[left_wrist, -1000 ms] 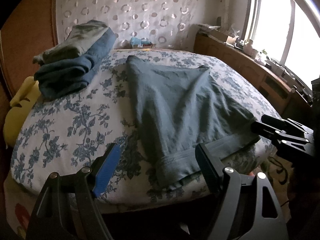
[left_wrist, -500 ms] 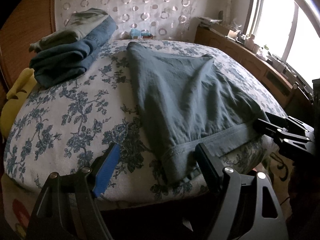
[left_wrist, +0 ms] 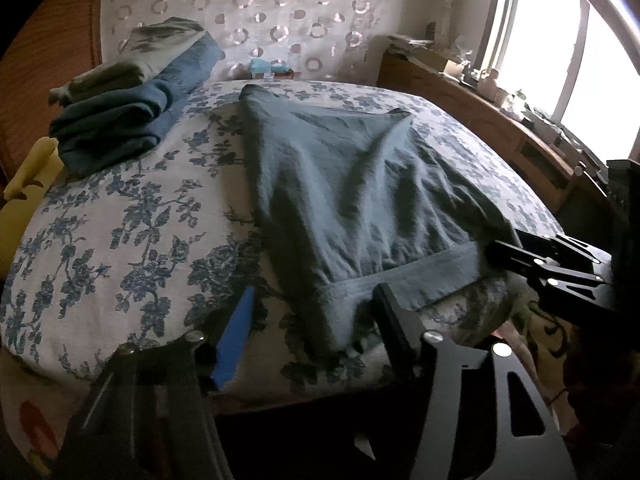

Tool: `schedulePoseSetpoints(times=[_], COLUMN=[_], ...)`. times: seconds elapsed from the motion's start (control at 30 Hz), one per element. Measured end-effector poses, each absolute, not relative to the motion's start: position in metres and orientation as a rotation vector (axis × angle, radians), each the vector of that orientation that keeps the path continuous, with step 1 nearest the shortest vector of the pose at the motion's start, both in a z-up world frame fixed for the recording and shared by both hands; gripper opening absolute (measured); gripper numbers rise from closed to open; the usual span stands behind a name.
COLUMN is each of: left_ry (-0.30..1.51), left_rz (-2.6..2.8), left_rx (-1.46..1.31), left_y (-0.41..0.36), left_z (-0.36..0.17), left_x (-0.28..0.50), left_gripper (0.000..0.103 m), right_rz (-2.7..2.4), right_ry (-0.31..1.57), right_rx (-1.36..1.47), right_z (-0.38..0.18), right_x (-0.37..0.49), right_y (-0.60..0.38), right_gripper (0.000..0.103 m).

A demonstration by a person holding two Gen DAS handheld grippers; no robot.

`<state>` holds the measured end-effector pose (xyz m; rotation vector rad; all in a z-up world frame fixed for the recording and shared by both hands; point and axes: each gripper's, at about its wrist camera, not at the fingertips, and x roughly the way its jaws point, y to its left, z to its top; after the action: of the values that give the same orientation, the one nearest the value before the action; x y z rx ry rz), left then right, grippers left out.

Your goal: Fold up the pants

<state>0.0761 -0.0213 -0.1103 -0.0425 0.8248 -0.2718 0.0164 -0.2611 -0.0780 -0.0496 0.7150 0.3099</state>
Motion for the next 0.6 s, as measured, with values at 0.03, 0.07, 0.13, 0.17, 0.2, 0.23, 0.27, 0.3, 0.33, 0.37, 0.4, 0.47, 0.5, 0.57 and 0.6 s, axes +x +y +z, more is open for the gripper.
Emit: schedulePoseSetpoints(times=[0.03,0.07,0.13,0.17,0.2,0.23,0.27,0.3,0.33,0.37,0.4,0.47,0.5,0.57,0.6], left_ry=[0.825,0.824,0.824,0.825,0.824,0.823,0.823,0.824,0.824,0.823,0.822,0.82,0.82,0.821,0.824], left_rz=[-0.276,-0.281,-0.296,-0.3,-0.3,-0.299,-0.3,-0.3,-0.3,-0.3,-0.302,-0.301,-0.3,-0.302,-0.31], left_rx=[-0.042,-0.043,-0.046,-0.047,-0.047,-0.047,-0.048,-0.05,-0.049,-0.047,-0.041,-0.027,-0.023,-0.022,-0.029], left_y=[-0.0223,-0.0228,-0.0244,-0.025,-0.0253,-0.0254,-0.025,-0.0252,-0.0253,-0.0252,-0.026,-0.0278,-0.0281,-0.0282,-0.0276], left_z=[-0.1103,-0.1101,-0.1101,-0.1102,-0.11,-0.1099,-0.1098,-0.1098,-0.11,-0.1102,-0.1106,-0.1111,-0.1111,-0.111,-0.1109], left_x=[0.0756,0.0751,0.0741,0.0737,0.0734,0.0731,0.0733,0.0735,0.0736,0.0737,0.0741,0.0741,0.0745,0.0751,0.0749], left_gripper=[0.057,0.054,0.051,0.05,0.05,0.05,0.05,0.05,0.049,0.049,0.049,0.049,0.048,0.038,0.035], right_rz=[0.314,0.318,0.33,0.336,0.338,0.339,0.343,0.346,0.35,0.354,0.357,0.364,0.369,0.378,0.385], right_ry=[0.714,0.713,0.71,0.709,0.707,0.706,0.706,0.705,0.705,0.704,0.702,0.703,0.703,0.706,0.708], right_rx=[-0.052,-0.052,-0.053,-0.054,-0.056,-0.055,-0.054,-0.056,-0.057,-0.057,-0.059,-0.056,-0.053,-0.041,-0.032], right_z=[-0.0783,-0.0784,-0.0787,-0.0788,-0.079,-0.0791,-0.079,-0.079,-0.0792,-0.0792,-0.0793,-0.0795,-0.0796,-0.0796,-0.0797], right_x=[0.0159,0.0154,0.0144,0.0143,0.0136,0.014,0.0139,0.0135,0.0136,0.0134,0.0131,0.0137,0.0139,0.0149,0.0154], right_y=[-0.2603,-0.26,-0.2596,-0.259,-0.2592,-0.2583,-0.2579,-0.2572,-0.2565,-0.2559,-0.2558,-0.2539,-0.2544,-0.2539,-0.255], right_gripper=[0.044,0.043,0.037,0.036,0.035,0.034,0.032,0.029,0.027,0.026,0.024,0.021,0.02,0.019,0.018])
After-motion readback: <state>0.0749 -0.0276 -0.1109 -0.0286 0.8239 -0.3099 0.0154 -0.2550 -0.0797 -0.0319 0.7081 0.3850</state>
